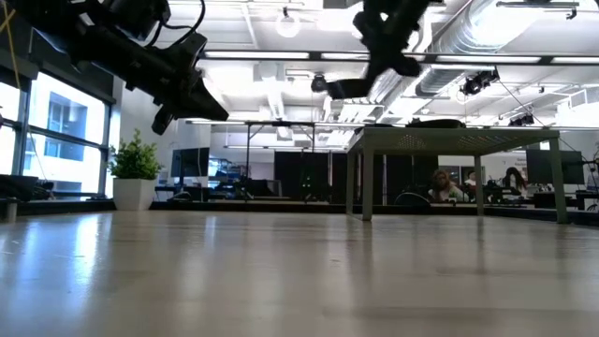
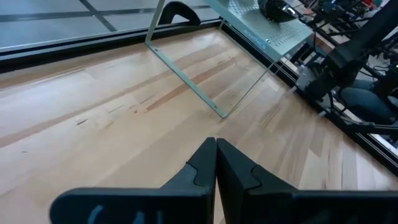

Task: Pick & Place Mini shaped plates
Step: Stack the distorted square plate on top of the distorted square plates on the shelf, then return to Home Position

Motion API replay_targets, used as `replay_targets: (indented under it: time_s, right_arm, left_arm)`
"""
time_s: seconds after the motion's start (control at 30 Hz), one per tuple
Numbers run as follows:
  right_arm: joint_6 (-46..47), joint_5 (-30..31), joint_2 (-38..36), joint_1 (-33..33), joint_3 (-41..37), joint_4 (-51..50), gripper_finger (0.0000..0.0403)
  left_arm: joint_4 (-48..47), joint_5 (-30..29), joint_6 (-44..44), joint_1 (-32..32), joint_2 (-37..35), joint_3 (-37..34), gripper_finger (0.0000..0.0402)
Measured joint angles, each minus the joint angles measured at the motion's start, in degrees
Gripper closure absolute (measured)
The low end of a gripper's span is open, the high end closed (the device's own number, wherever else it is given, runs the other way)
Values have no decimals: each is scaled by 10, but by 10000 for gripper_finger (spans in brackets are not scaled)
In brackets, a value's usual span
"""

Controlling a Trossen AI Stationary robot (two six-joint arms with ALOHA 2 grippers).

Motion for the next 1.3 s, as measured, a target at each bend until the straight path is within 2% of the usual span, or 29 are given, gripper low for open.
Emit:
replay_targets:
  time_s: [0.2, 0.4, 0.67, 0.8, 0.93, 1.3]
  right_arm:
    - [-41, -12, 2, -116, -20, -20, 402]
    - [-97, -31, 4, -174, -35, -8, 402]
    - [-166, -57, 32, -186, -36, -9, 401]
    - [-177, -79, 44, -186, -36, -11, 401]
    - [-189, -76, 46, -186, -36, -11, 395]
    - [-226, -68, 33, -185, -36, -19, 299]
  left_arm:
    - [0, 8, 0, 0, 0, 0, 397]
    - [0, 10, -1, 0, 0, 0, 397]
    - [0, 10, 0, 0, 0, 0, 397]
    - [0, 9, -1, 0, 0, 0, 397]
    - [0, 9, -2, 0, 0, 0, 397]
    - [0, 9, -2, 0, 0, 0, 397]
